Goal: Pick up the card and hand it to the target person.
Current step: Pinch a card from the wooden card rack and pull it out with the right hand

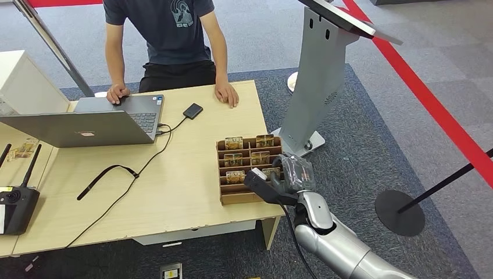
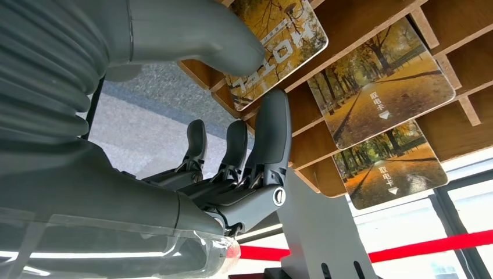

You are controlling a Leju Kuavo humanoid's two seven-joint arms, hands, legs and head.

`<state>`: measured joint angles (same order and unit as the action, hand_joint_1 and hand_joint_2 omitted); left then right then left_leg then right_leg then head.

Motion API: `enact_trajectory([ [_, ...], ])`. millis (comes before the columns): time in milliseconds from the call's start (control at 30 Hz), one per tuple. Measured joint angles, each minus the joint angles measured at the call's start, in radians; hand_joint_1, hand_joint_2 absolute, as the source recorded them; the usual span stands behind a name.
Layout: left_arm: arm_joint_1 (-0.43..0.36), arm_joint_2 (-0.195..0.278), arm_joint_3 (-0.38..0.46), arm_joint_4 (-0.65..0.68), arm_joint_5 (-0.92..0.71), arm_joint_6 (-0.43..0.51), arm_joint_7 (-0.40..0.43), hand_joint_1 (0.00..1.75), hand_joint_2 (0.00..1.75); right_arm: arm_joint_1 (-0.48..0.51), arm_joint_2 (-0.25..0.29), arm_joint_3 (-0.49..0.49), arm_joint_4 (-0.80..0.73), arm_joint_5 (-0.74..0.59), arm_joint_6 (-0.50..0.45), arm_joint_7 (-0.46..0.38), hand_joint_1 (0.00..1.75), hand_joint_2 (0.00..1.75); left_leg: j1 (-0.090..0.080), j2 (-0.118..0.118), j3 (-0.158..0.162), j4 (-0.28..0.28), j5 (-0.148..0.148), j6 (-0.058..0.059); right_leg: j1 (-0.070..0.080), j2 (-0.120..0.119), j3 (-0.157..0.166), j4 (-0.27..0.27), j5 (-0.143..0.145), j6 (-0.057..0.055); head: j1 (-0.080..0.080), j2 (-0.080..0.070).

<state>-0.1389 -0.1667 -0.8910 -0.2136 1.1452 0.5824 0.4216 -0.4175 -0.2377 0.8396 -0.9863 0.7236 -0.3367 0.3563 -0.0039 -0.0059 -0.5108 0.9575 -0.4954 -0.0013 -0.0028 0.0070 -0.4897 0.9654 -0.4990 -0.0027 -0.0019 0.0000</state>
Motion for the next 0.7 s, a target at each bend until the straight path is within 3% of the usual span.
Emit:
enact_trajectory([
  [700,0.000,0.004,-0.005,0.000,0.012,0.011,0.009,0.00,1.75,0.001,0.001,0.000,-0.005,0.029,0.005,-0.001,1.13,1.75,0.000,0.000,0.000,0.000,0.000,0.000,0.000,0.000,0.000,0.000,0.000,0.000,0.000,0.000],
])
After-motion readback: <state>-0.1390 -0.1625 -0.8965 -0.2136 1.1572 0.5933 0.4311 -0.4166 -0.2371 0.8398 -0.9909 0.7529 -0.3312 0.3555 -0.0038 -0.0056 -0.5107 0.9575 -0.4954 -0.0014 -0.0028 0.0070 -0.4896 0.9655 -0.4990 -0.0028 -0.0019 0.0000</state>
